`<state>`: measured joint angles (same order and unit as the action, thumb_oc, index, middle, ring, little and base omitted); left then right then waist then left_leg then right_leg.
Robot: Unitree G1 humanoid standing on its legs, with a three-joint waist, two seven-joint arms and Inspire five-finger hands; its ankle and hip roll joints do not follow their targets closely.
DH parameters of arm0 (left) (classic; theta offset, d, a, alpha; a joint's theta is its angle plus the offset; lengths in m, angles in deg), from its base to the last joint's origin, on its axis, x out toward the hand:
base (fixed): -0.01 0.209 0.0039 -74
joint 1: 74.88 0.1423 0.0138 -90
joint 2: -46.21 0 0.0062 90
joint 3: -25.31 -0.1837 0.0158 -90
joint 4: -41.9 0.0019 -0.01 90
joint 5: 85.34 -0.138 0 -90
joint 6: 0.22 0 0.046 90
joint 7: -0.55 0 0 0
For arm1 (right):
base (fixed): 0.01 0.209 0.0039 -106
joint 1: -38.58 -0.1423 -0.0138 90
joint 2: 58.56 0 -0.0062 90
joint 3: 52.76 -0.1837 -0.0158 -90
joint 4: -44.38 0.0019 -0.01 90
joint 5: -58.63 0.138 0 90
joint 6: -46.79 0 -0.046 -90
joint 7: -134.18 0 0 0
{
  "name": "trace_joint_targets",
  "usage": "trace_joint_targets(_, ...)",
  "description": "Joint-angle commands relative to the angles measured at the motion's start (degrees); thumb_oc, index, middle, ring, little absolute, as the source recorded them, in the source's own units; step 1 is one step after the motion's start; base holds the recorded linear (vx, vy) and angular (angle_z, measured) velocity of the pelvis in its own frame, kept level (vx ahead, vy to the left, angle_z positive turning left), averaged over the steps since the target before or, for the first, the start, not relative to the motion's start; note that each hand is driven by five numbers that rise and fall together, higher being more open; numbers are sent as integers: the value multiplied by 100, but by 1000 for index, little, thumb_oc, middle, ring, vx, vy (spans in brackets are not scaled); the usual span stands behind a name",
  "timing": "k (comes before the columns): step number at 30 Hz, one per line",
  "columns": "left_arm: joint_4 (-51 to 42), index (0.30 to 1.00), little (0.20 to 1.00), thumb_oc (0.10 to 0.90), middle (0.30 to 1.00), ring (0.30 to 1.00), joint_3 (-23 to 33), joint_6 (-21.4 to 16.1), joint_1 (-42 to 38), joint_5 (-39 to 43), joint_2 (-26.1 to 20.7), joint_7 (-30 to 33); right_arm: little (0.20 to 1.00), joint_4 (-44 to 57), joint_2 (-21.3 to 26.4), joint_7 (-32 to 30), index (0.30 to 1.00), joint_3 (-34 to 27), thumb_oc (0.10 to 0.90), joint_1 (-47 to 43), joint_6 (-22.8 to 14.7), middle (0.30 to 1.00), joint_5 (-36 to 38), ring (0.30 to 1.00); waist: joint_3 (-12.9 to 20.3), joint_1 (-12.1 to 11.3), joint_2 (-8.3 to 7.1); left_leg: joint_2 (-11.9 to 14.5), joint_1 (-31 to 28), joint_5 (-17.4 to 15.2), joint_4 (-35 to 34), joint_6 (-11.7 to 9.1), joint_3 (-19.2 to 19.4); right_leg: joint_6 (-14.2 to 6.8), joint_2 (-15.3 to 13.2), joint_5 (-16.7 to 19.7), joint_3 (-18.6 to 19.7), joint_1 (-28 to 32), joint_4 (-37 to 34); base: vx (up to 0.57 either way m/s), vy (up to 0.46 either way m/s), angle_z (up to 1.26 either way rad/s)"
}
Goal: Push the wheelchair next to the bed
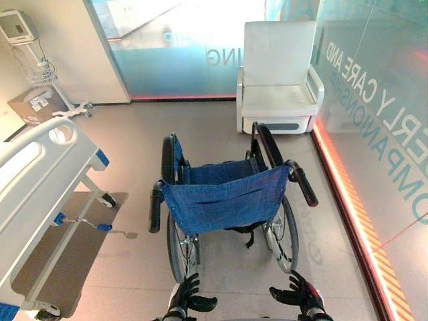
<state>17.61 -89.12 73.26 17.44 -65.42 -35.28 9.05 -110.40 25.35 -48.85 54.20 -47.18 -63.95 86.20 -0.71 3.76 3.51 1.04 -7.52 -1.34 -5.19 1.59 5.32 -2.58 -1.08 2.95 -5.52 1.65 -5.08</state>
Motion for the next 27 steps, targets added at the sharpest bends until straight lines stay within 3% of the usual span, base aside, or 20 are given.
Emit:
trace_joint_targets(1,15,900,900,800,900,900,34,-185,-440,-54,-66,35,900,147,-73,-16,900,149,800,-340,-171,900,92,900,38,24,-215,-357,56,-147,38,-107,101,-163,87,-525,114,398,217,0,0,0)
trace_joint_targets(17,73,900,900,800,900,900,117,-309,-477,-149,-77,69,900,21,-29,200,900,-66,800,-365,-24,900,490,900,63,9,-289,-315,33,-131,82,-135,132,-120,142,-538,100,468,213,0,-6,0)
trace_joint_targets(20,49,900,900,800,900,900,214,-433,-487,321,-113,32,900,132,33,169,900,-124,800,-398,-82,900,656,900,72,-9,-307,-319,20,-120,74,-143,106,-130,141,-529,89,484,207,8,-10,3)
trace_joint_targets(21,-7,900,900,800,900,900,437,-564,-494,1034,-161,18,900,345,121,151,900,-210,800,-402,-35,900,762,900,58,-16,-317,-320,9,-114,68,-147,91,-137,134,-521,68,497,202,10,-18,8)
trace_joint_targets(23,-143,900,900,800,900,900,808,-712,-482,1573,-263,7,900,615,258,136,900,-356,800,-425,24,900,896,900,43,-40,-344,-313,-6,-120,68,-149,96,-142,122,-519,40,515,197,6,-22,7)
trace_joint_targets(27,-559,900,900,800,900,900,1312,-941,-499,1845,-492,271,900,963,551,-27,900,-731,800,-490,-46,900,1041,900,43,-100,-413,-306,7,-116,78,-141,90,-135,121,-496,7,511,194,0,-48,6)
